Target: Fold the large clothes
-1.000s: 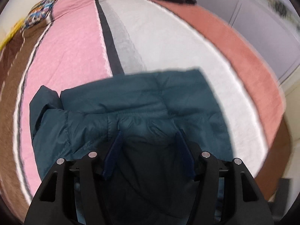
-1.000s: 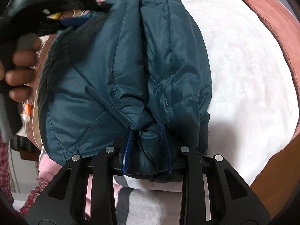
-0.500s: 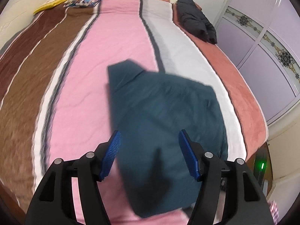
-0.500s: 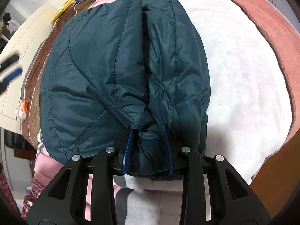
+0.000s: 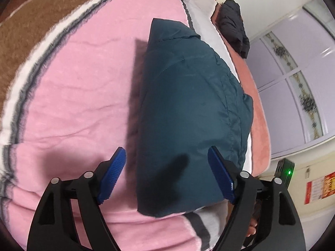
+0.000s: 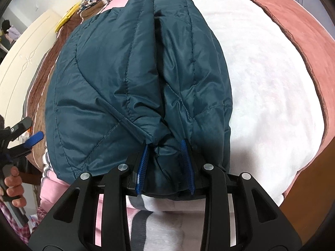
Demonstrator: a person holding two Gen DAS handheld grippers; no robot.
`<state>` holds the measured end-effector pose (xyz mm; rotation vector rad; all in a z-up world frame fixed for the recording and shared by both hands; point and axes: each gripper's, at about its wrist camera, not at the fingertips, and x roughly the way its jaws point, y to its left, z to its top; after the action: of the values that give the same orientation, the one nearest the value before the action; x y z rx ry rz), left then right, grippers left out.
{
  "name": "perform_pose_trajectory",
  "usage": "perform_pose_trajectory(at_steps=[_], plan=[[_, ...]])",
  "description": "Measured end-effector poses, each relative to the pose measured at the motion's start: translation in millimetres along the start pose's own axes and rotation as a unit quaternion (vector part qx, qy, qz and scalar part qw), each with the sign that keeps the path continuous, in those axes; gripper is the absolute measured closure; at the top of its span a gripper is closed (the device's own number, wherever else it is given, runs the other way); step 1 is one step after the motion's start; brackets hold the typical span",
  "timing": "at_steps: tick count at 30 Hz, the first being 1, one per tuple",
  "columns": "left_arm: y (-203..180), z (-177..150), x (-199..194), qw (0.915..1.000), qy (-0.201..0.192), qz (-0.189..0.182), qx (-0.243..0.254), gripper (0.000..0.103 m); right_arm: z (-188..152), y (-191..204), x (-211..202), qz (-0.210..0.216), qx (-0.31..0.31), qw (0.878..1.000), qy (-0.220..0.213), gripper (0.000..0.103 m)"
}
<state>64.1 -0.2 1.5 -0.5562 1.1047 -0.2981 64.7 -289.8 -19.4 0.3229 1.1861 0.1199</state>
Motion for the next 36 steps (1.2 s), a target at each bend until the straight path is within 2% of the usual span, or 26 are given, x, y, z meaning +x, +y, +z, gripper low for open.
perform_pose_trajectory(at_steps=[7, 12, 14, 16, 17, 19, 21, 26, 29, 32, 33, 36], plan=[[5.7, 0.8, 34.5, 0.9993, 0.023, -0.028, 0.009, 0.023, -2.7, -11.3, -4.5, 0.020, 0.021, 1.000, -0.003, 0.071], [14.7, -5.6, 48.1, 0.9980, 0.032, -0.054, -0.005, 0.017, -0.6, -21.1, -9.8, 0.031, 0.023, 0.999, 0.001, 0.070], [18.4, -5.7, 48.8, 0.9974, 0.034, -0.063, -0.009, 0.017, 2.3, -26.2, -20.0, 0.047, 0.030, 0.998, 0.000, 0.065], [19.9, -6.4, 48.6, 0.9970, 0.034, -0.069, -0.007, 0.017, 7.2, -33.5, -37.1, 0.072, 0.046, 0.996, -0.015, 0.052], [20.4, -7.6, 48.6, 0.9967, 0.036, -0.073, -0.007, 0.017, 11.2, -39.7, -48.0, 0.079, 0.053, 0.995, -0.030, 0.049], [20.6, -9.1, 50.7, 0.9958, 0.041, -0.081, -0.007, 0.017, 20.0, -50.0, -62.5, 0.071, 0.060, 0.994, -0.055, 0.040], [20.9, -9.5, 54.4, 0.9952, 0.045, -0.086, -0.009, 0.017, 32.7, -63.5, -68.1, 0.049, 0.068, 0.994, -0.073, 0.037], [21.3, -10.8, 57.0, 0.9948, 0.052, -0.088, -0.003, 0.017, 58.2, -95.6, -30.5, 0.059, 0.113, 0.992, -0.018, 0.037], [15.7, -9.9, 56.4, 0.9956, 0.049, -0.077, 0.021, 0.020, 66.2, -100.3, -4.8, 0.054, 0.115, 0.992, 0.018, 0.037], [9.5, -7.6, 56.5, 0.9957, 0.049, -0.067, 0.042, 0.024, 71.4, -101.1, 11.1, 0.058, 0.108, 0.992, 0.035, 0.037], [8.4, -7.1, 57.3, 0.9956, 0.049, -0.066, 0.044, 0.025, 72.0, -100.9, 15.7, 0.061, 0.106, 0.992, 0.039, 0.040], [4.8, -3.9, 58.2, 0.9952, 0.050, -0.067, 0.050, 0.030, 72.8, -105.2, 28.6, 0.096, 0.124, 0.986, 0.057, 0.058]])
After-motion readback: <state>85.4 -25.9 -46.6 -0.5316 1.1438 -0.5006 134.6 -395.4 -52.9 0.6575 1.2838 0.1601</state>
